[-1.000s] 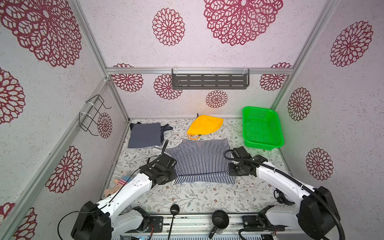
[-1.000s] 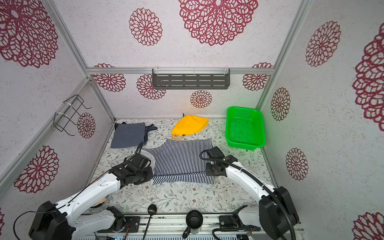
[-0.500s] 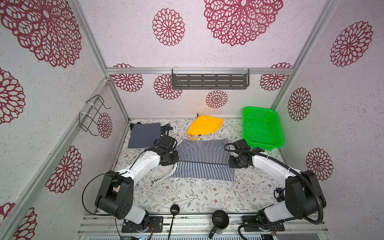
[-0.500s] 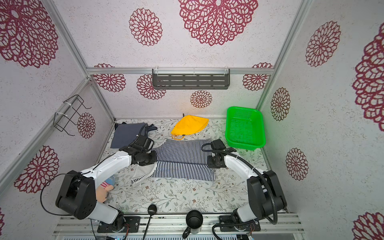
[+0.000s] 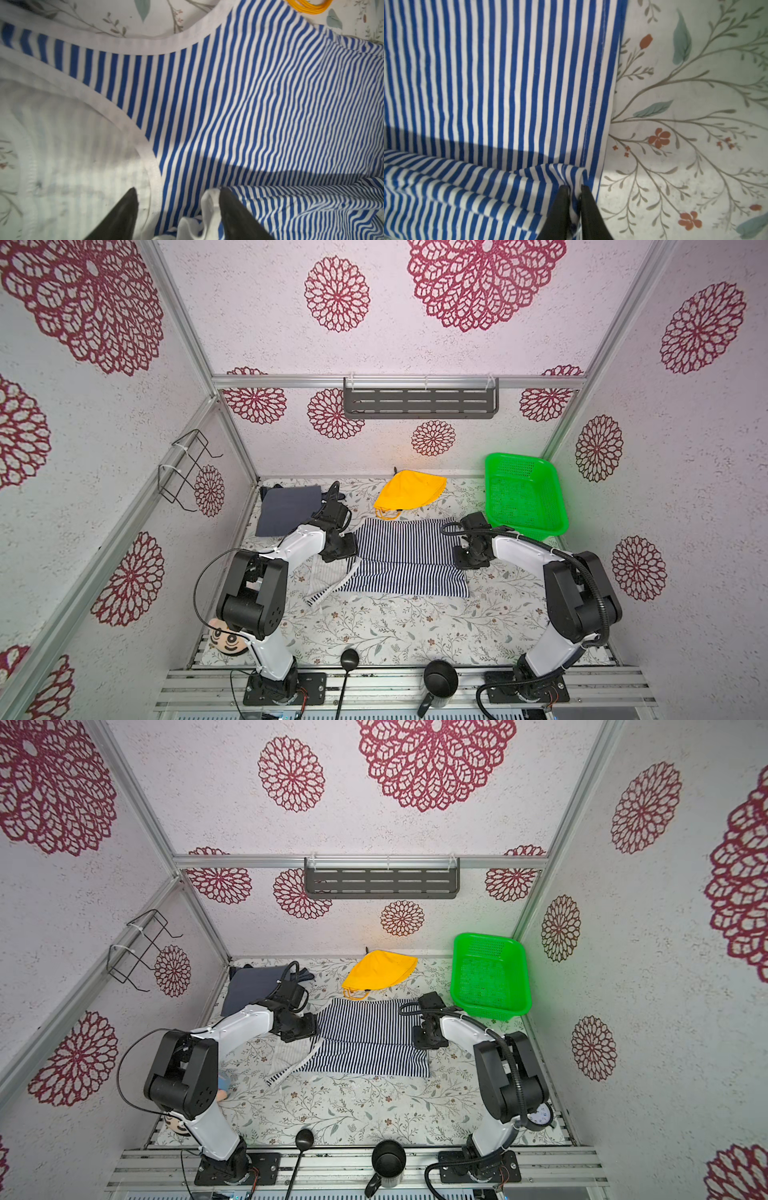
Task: Fold and stack tank tops
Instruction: Fold the tank top at the center of the table.
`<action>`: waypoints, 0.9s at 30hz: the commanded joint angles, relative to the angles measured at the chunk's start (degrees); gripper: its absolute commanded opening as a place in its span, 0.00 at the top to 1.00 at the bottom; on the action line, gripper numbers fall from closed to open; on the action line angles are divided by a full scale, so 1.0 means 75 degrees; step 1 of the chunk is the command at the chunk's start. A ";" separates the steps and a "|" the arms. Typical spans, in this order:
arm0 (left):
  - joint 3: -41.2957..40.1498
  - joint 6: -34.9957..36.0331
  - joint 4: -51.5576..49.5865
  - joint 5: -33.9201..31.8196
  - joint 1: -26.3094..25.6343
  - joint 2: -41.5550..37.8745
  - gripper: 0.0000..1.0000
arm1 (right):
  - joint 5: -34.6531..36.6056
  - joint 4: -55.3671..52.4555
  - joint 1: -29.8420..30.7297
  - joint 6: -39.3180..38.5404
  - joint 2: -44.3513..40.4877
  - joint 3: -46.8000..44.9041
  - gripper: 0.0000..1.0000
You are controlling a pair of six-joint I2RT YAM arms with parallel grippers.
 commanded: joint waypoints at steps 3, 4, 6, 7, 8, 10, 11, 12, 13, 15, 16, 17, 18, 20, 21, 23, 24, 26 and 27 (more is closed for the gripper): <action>-0.0157 0.0343 -0.0726 -0.0892 0.0197 -0.1381 0.22 | 0.0059 -0.0104 -0.0149 -0.0210 -0.0268 0.0343 0.66; -0.0265 0.0290 -0.0942 -0.1020 0.0208 -0.1687 0.22 | 0.0043 -0.0104 -0.0150 -0.0210 -0.0333 0.0326 0.63; -0.0614 0.0083 -0.1311 -0.1162 0.0219 -0.2255 0.22 | -0.0049 -0.0104 -0.0149 -0.0176 -0.0472 0.0259 0.59; -0.0876 -0.0078 -0.1473 -0.1194 0.0221 -0.2588 0.22 | -0.0097 -0.0092 -0.0149 -0.0144 -0.0583 0.0190 0.59; -0.1170 -0.0273 -0.1646 -0.1183 0.0221 -0.2911 0.23 | -0.0164 -0.0092 -0.0150 -0.0101 -0.0712 0.0106 0.58; -0.1759 -0.0704 -0.1975 -0.1203 0.0200 -0.3559 0.25 | -0.0322 -0.0125 -0.0149 0.0019 -0.1054 -0.0155 0.58; -0.2108 -0.0930 -0.2195 -0.1198 0.0203 -0.3914 0.27 | -0.0385 -0.0137 -0.0150 0.0104 -0.1281 -0.0355 0.58; -0.2378 -0.1143 -0.2374 -0.1197 0.0198 -0.4248 0.29 | -0.0432 -0.0159 -0.0149 0.0177 -0.1480 -0.0529 0.58; -0.2663 -0.1399 -0.2560 -0.1177 0.0196 -0.4635 0.32 | -0.0539 -0.0203 -0.0148 0.0269 -0.1709 -0.0756 0.58; -0.3046 -0.1847 -0.2809 -0.1340 0.0022 -0.5316 0.36 | -0.0698 -0.0283 -0.0140 0.0434 -0.2108 -0.1170 0.58; -0.3086 -0.2033 -0.2807 -0.1423 -0.0157 -0.5568 0.37 | -0.0765 -0.0312 -0.0126 0.0527 -0.2316 -0.1384 0.58; -0.3098 -0.2200 -0.2884 -0.1321 -0.0164 -0.5671 0.38 | -0.0852 -0.0342 -0.0123 0.0598 -0.2470 -0.1541 0.58; -0.3087 -0.2390 -0.3049 -0.1296 -0.0179 -0.5708 0.38 | -0.0908 -0.0392 -0.0099 0.0671 -0.2640 -0.1702 0.58; -0.3125 -0.2662 -0.3187 -0.1482 -0.0351 -0.5614 0.37 | -0.0920 -0.0466 -0.0052 0.0797 -0.2925 -0.1972 0.58; -0.3262 -0.2827 -0.3095 -0.1295 -0.0346 -0.5540 0.36 | -0.0956 -0.0467 -0.0023 0.0862 -0.3070 -0.2113 0.58; -0.3671 -0.3092 -0.2686 -0.1070 -0.0351 -0.5477 0.33 | -0.1016 -0.0427 0.0004 0.0996 -0.3293 -0.2349 0.58; -0.3918 -0.3220 -0.2378 -0.1012 -0.0346 -0.5503 0.33 | -0.1041 -0.0392 0.0023 0.1050 -0.3371 -0.2442 0.58; -0.4335 -0.3477 -0.1730 -0.1009 -0.0352 -0.5610 0.32 | -0.1095 -0.0330 0.0044 0.1106 -0.3447 -0.2562 0.58; -0.4528 -0.3611 -0.1351 -0.1032 -0.0342 -0.5660 0.32 | -0.1121 -0.0293 0.0060 0.1125 -0.3442 -0.2596 0.58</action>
